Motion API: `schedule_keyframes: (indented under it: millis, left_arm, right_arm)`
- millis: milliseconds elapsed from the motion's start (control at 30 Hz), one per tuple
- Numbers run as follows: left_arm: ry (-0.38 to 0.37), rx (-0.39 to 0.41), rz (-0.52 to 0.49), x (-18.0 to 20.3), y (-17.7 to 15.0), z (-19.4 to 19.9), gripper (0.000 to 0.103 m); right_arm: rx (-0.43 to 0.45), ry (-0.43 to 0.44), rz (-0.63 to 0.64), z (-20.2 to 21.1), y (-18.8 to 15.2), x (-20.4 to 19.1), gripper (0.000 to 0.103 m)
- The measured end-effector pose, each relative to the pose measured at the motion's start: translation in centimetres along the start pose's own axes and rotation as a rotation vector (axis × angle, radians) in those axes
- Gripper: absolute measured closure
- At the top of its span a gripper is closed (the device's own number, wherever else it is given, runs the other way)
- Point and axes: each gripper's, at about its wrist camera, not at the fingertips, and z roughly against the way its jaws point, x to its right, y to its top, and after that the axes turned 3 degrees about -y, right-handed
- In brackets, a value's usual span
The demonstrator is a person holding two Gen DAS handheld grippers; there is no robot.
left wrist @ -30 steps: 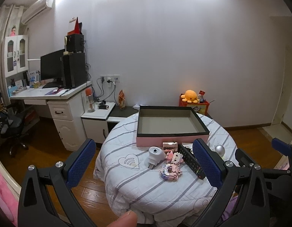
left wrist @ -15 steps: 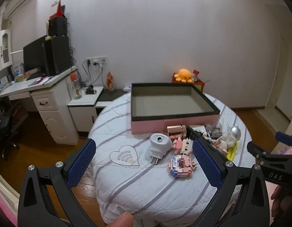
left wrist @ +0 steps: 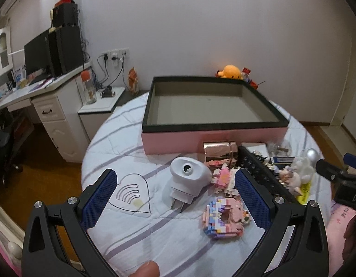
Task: Organize rigid objects
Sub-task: 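Grasp the white plug adapter with the left gripper while the right grasps the astronaut figurine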
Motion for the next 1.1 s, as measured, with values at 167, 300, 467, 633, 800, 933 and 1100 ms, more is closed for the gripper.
schedule_keyframes:
  millis: [167,300,467,633,800,933,1100]
  left_arm:
    - [0.004,-0.059,0.022,-0.2,-0.6,-2.8,0.000]
    - [0.025,-0.088,0.028,-0.5,-0.7,-4.5,0.000]
    - [0.021,-0.107,0.040,-0.6,-0.7,-6.2,0.000]
    - [-0.008,-0.146,0.054,-0.7,-0.7,-7.9,0.000]
    - [-0.056,-0.181,0.094,-1.2,-0.6,-8.7,0.004]
    - [-0.097,-0.173,0.076,-0.9,-0.7,-8.3,0.026]
    - [-0.138,-0.171,0.038,-0.3,-0.6,-8.1,0.048]
  right_arm:
    - [-0.052,0.028,-0.010,-3.2,0.4,0.5,0.000]
    - [-0.076,0.044,-0.011,-5.0,0.6,0.3,0.000]
    - [-0.101,0.049,-0.018,-6.7,0.7,0.5,0.002]
    - [-0.118,0.074,-0.012,-7.9,1.0,0.5,0.011]
    - [-0.118,0.114,-0.009,-8.2,1.0,0.4,0.025]
    - [-0.119,0.132,-0.010,-8.3,0.9,0.6,0.026]
    - [-0.115,0.149,-0.035,-7.9,0.6,1.0,0.026]
